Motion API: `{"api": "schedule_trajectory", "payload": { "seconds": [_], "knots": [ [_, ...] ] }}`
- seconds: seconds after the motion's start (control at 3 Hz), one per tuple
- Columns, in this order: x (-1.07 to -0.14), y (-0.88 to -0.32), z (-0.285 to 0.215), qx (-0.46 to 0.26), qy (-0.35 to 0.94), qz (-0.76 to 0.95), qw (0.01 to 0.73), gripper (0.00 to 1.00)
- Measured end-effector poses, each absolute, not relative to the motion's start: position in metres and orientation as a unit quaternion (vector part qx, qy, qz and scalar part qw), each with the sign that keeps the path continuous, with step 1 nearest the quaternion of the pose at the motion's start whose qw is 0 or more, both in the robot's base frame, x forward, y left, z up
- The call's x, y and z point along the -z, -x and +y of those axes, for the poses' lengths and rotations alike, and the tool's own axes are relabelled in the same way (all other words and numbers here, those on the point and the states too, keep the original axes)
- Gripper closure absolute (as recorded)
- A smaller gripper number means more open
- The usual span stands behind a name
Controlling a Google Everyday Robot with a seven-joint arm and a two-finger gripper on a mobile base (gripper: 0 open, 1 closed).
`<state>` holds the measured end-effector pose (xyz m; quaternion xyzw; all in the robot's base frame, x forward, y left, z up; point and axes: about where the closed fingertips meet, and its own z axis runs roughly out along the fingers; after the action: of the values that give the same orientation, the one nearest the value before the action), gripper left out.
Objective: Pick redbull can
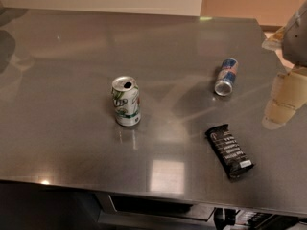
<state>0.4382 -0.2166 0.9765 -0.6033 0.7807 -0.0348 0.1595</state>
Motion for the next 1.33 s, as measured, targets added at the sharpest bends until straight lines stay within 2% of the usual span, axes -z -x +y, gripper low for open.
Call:
{"api": "schedule_trajectory", "payload": {
  "seconds": [0.67,1.33],
  "knots": [
    [-0.976,-0.448,-0.215,0.023,0.592,0.789,0.162,0.0],
    [-0.951,-0.512,-0.213,0.005,0.488,0.864,0.128,0.0]
  ]
}}
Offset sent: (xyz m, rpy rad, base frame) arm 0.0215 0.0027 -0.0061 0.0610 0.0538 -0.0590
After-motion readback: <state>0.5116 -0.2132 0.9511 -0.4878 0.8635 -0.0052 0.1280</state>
